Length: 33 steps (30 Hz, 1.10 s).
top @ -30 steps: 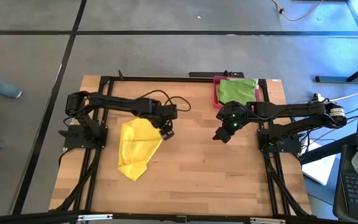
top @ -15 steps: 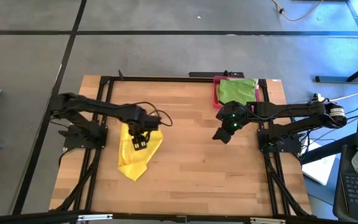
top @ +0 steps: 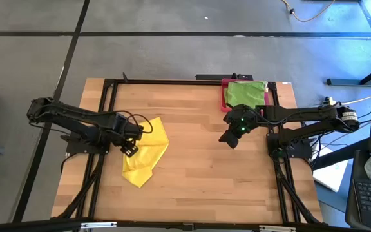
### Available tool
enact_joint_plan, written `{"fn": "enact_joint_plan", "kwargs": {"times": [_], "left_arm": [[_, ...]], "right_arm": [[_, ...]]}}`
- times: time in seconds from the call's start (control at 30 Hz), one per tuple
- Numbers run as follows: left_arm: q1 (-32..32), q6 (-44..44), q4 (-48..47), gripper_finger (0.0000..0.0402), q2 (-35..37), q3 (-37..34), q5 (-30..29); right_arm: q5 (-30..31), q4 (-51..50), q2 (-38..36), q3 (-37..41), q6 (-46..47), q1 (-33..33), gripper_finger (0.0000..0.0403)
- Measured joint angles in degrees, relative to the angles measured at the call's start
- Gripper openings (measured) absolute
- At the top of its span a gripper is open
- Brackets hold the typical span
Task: Fold microfiber towels
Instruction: Fold the yellow towel
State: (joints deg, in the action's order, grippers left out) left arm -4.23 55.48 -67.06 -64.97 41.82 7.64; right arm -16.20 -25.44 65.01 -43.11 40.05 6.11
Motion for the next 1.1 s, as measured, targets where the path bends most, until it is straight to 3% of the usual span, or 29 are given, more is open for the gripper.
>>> {"fn": "enact_joint_plan", "kwargs": {"times": [0.33,0.5,0.93,1.1], "left_arm": [[0.2,3.2,5.5,0.0176,-3.4,-4.5,0.0],[0.2,6.4,10.4,0.0176,-5.1,-4.5,-3.1],[0.2,5.5,14.0,0.0176,-10.8,-4.5,-3.8],[0.2,5.9,11.4,0.0176,-12.5,-4.5,-4.5]], "right_arm": [[0.2,0.2,0.0,0.0,-1.3,0.0,0.0133],[0.3,0.5,0.0,0.0,-1.1,0.0,0.0133],[0.1,0.4,0.0,0.0,-1.1,0.0,0.0133],[-0.2,0.4,0.0,0.0,0.2,0.0,0.0133]]}}
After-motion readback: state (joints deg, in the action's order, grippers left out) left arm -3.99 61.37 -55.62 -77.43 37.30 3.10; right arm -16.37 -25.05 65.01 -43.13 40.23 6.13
